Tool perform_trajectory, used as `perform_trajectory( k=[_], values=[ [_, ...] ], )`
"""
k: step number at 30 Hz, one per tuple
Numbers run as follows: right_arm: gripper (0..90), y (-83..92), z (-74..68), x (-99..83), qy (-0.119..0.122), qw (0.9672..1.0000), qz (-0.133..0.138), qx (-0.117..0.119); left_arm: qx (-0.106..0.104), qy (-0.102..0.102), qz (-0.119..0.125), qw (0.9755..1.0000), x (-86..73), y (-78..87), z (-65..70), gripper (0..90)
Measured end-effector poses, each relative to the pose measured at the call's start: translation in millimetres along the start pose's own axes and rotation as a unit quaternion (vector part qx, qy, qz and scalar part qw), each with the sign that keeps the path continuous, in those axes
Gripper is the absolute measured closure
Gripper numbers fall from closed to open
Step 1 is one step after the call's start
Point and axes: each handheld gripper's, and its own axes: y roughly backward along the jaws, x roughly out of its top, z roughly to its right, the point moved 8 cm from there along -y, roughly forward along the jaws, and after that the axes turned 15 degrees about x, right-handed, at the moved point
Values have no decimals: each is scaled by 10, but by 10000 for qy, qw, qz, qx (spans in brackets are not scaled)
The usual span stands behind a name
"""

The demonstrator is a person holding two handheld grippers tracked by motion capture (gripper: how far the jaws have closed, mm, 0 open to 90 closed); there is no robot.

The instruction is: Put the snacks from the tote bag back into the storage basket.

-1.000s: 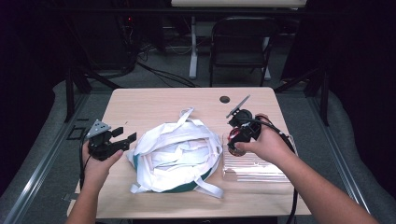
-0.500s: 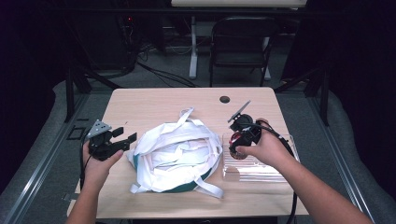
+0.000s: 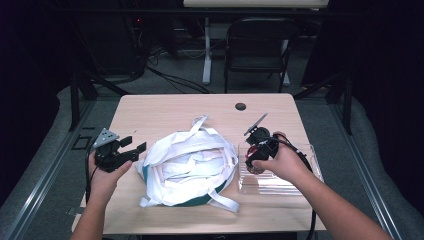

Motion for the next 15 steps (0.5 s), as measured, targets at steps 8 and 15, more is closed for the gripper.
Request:
perform_trajectory(
  k=[8,15],
  values=[
    [252,-103,28,-21,-29,10000,62,-8,4,0,-6,10000,-3,-4,1,371],
    [252,-178,60,-48,-34,10000,32,6,5,-12,-2,10000,-1,1,-3,371]
  ],
)
